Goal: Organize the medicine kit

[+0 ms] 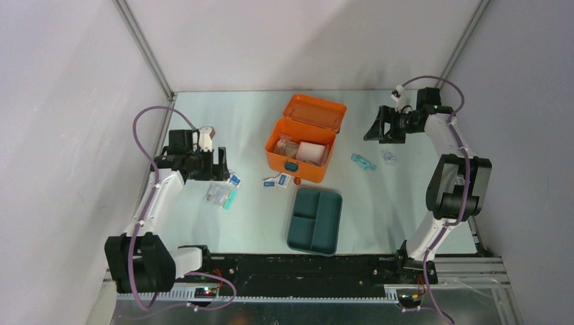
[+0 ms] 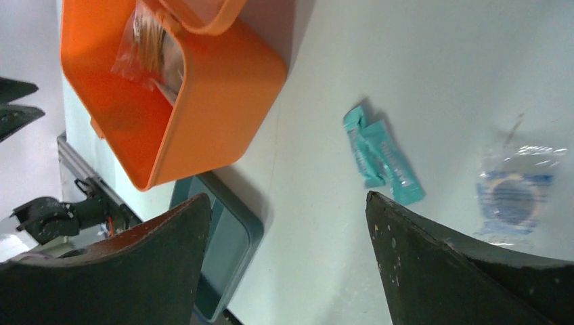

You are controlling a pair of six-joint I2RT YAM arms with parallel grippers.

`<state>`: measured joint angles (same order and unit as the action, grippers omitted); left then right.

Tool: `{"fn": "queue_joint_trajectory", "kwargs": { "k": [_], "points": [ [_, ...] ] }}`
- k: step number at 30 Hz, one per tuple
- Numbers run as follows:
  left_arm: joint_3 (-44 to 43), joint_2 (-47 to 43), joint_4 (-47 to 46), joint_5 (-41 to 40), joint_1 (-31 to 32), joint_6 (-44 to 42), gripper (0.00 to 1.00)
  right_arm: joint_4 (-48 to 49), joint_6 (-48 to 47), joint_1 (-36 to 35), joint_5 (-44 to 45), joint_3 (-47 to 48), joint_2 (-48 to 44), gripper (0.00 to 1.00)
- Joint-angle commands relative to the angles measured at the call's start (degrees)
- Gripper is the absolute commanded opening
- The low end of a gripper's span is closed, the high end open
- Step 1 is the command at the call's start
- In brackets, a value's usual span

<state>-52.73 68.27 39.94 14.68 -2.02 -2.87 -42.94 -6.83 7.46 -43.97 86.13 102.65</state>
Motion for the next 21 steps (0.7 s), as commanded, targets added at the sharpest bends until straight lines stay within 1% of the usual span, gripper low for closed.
{"fn": "queue_joint_trajectory", "kwargs": {
  "k": [1, 5, 13, 21],
  "points": [
    [-1.09, -1.07, -1.07, -1.83, -0.21, -0.49, 0.90, 4.53, 4.28, -1.05, -0.99, -0.90, -2.46, 0.87],
    [-0.90, -0.41, -1.08, -2.72, -0.26, -1.83, 0.90, 4.39, 5.55, -0.88, -0.09, -2.26, -1.53, 0.85],
    [-1.96, 8.01, -0.98, -9.82, -0.54, -2.35, 0.89, 5.47, 5.89, -2.22, -1.81, -5.25, -3.53, 0.84],
    [-3.40, 14.69, -0.80, -11.77, -1.67, -2.53, 0.87, 6.41, 6.47, -3.31, -3.58, -5.88, -3.96, 0.84]
  ]
}}
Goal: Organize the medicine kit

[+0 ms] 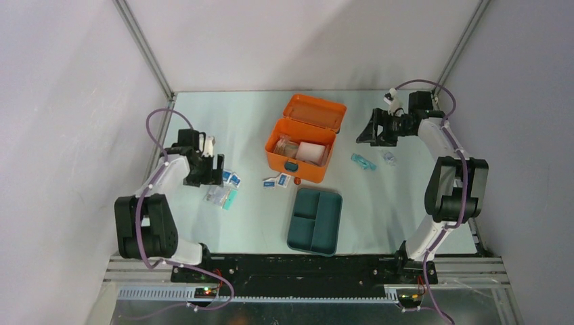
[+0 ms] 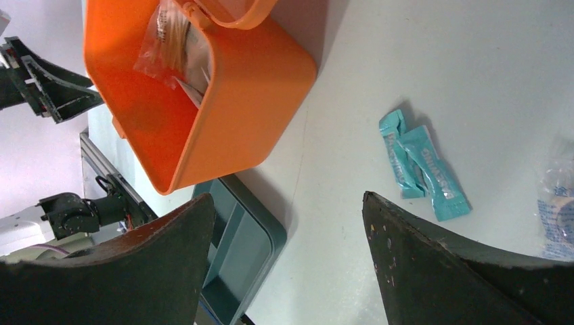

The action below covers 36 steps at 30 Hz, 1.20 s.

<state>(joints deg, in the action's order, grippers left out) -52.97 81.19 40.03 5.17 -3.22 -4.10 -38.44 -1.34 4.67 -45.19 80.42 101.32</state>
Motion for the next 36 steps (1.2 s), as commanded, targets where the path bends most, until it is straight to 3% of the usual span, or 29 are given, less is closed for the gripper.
{"fn": "queue_joint_trajectory", "kwargs": {
  "k": [1, 22, 36],
  "points": [
    [-3.35, 2.21, -0.86, -2.48, -0.42, -1.33, 0.87, 1.98, 1.06, -0.71, -2.67, -0.18, -2.58, 0.83],
    [-4.45, 11.43, -0.79, 2.19, -0.38, -0.83, 0.74, 1.97, 0.55, -1.30, -2.50, -0.17, -2.57, 0.83],
    [0.05, 8.12, -0.85, 3.55, 5.98, -3.09, 0.53, 2.12, 0.38, -2.13, -1.84, 0.74, -2.68, 0.81]
  ]
}}
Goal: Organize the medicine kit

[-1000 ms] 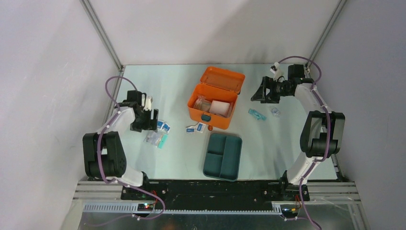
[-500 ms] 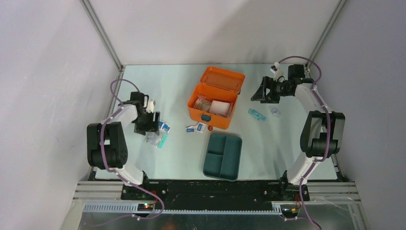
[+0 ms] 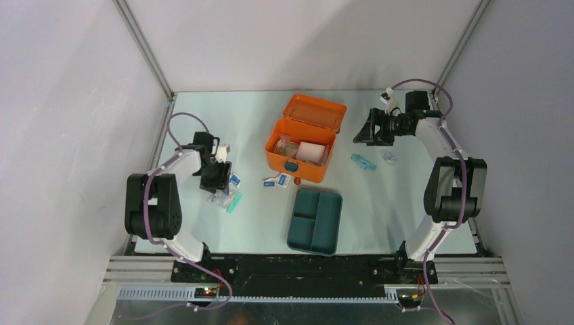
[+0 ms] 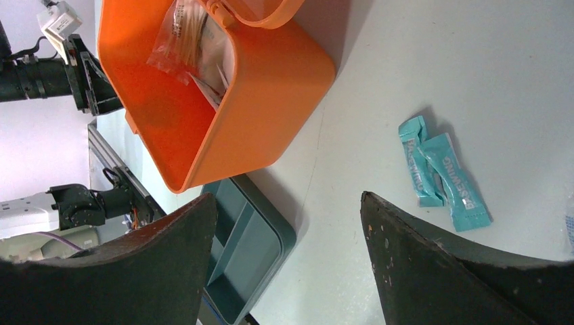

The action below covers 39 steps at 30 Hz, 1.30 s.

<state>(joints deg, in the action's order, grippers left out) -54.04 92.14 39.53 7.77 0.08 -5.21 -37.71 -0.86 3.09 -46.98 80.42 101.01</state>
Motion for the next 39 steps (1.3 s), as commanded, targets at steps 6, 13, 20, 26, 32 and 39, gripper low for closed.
{"fn": "queue_joint_trajectory", "kwargs": {
  "k": [6, 13, 20, 26, 32, 39],
  "points": [
    [1.75, -4.52, -0.32, 1.60, 7.50, -3.56, 0.50, 0.59, -0.36, -0.63, 0.29, 1.69, -2.13, 0.81],
    [1.74, -4.73, -0.39, 7.71, 12.52, -3.82, 0.51, 0.33, -0.33, -0.93, 0.54, 2.24, -1.32, 0.81],
    [1.13, -6.16, 0.38, 9.76, 13.20, -3.87, 0.57, -0.19, -0.70, -0.91, 2.12, 2.37, -1.04, 0.81],
    [-1.26, -10.22, 2.29, 6.06, 13.07, -5.47, 0.71, 0.29, 0.54, 1.01, 16.79, 1.32, -0.49, 0.80],
    [-0.69, -14.40, 2.48, 9.27, 13.04, -4.31, 0.74, 0.74, -7.84, -1.07, 34.01, -0.22, 1.21, 0.76],
    [-0.96, -15.69, 2.36, 8.60, 12.90, -5.52, 0.75, 4.51, -8.86, -1.51, 34.40, -1.51, 2.25, 0.75]
  ]
}}
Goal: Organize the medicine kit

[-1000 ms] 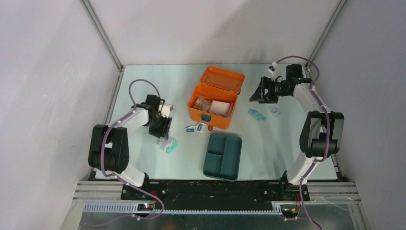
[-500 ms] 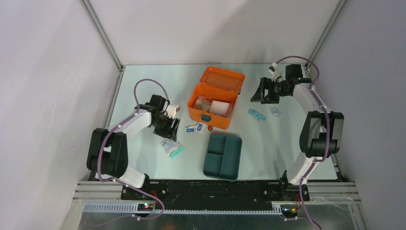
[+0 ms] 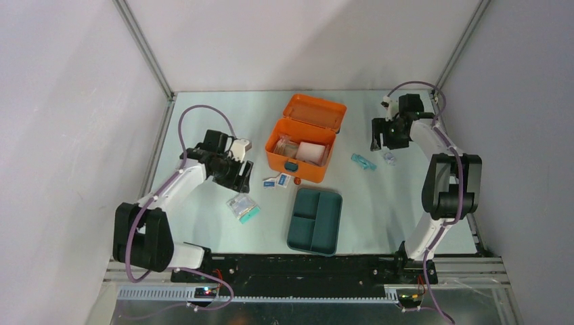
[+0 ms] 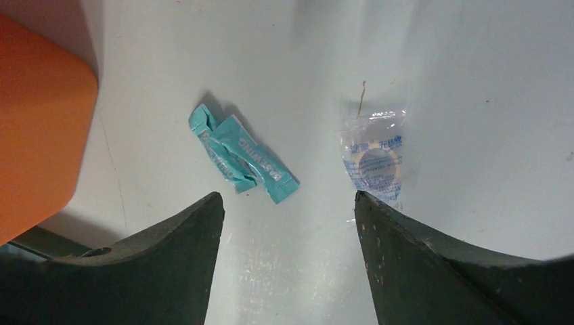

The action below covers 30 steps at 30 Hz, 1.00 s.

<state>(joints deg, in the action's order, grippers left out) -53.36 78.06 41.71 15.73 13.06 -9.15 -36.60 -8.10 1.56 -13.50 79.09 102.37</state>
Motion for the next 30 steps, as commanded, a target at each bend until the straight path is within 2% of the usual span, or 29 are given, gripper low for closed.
{"fn": "queue_joint_trajectory", "kwargs": {
  "k": [1, 7, 9, 13, 22, 30],
  "points": [
    [-2.31, -1.01, 0.18, 0.59, -0.07, -1.71, 0.75, 3.87, -0.48, 0.37, -1.06, -0.01, 0.90, 0.76],
    [-11.02, 1.90, 0.15, 3.40, -0.23, -3.73, 0.75, 0.01, 4.39, 1.06, -25.45, 6.92, 4.52, 0.80],
    [-15.80, 2.87, -0.02, 8.27, -0.23, -4.94, 0.75, 0.29, 6.72, 1.07, -31.84, 8.79, 5.93, 0.81],
    [-22.96, 6.33, -1.37, 12.08, -0.06, -3.94, 0.76, 1.88, 11.25, 0.51, -40.46, 12.21, 9.81, 0.81],
    [-30.86, 17.11, -9.44, 12.51, 0.47, 13.95, 0.75, 5.70, 16.33, -2.73, -51.60, 17.20, 15.83, 0.82],
    [-31.50, 22.89, -12.44, 13.97, 2.68, 20.88, 0.75, 8.18, 19.48, -4.48, -52.93, 19.98, 18.95, 0.81]
  ]
}}
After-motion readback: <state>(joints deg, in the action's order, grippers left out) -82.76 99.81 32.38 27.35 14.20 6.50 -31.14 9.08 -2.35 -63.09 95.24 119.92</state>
